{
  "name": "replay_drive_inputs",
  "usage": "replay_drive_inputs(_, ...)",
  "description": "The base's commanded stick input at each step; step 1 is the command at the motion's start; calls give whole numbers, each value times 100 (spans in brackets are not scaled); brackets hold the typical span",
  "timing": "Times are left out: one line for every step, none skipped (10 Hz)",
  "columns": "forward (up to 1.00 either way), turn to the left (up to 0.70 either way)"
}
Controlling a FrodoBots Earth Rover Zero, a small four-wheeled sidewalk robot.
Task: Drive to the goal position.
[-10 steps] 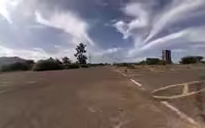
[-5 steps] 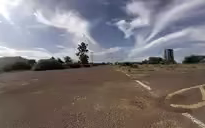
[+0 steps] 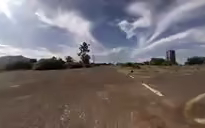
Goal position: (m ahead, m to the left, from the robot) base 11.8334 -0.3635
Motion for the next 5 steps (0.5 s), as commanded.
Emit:
replay_drive_inputs(100,0)
replay_drive_inputs(100,0)
replay_drive_inputs(100,0)
replay_drive_inputs(100,0)
replay_drive_inputs(100,0)
